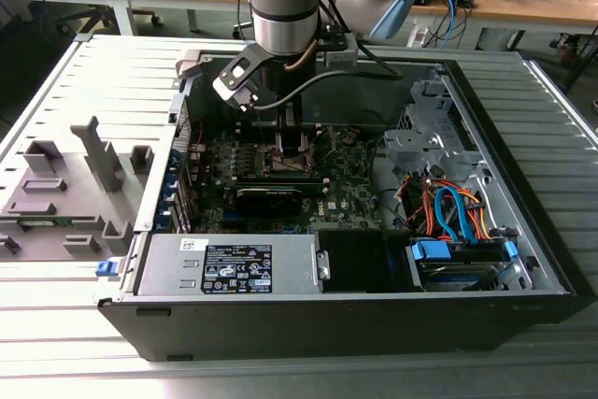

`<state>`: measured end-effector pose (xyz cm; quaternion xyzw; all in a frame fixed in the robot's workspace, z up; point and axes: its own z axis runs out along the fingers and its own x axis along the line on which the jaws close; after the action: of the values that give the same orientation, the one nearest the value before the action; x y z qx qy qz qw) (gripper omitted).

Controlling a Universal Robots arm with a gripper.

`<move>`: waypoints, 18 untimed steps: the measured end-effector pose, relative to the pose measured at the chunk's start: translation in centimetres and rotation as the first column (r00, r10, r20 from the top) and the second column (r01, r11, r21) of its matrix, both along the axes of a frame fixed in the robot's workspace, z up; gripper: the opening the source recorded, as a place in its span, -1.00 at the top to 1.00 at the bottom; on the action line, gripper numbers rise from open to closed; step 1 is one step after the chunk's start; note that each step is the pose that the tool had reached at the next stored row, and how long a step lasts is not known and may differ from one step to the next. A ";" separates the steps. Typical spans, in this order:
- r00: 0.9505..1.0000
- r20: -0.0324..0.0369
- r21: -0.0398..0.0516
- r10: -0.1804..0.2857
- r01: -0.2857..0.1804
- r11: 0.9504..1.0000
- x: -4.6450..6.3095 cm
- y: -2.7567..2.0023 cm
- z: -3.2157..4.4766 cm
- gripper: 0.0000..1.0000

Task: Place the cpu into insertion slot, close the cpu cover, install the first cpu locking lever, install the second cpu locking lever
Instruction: 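Place the cpu into insertion slot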

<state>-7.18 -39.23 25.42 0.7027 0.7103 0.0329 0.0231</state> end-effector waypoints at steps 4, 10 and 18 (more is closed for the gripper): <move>1.000 0.000 0.000 0.000 0.000 1.000 0.0 0.00 -0.07 -0.08; 1.000 0.000 0.000 0.000 0.000 1.000 0.0 0.00 -0.22 -0.08; 1.000 0.000 0.000 0.000 0.000 1.000 0.0 0.00 -0.40 -0.08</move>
<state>-7.18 -39.22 25.02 0.7027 0.7104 0.0329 0.0231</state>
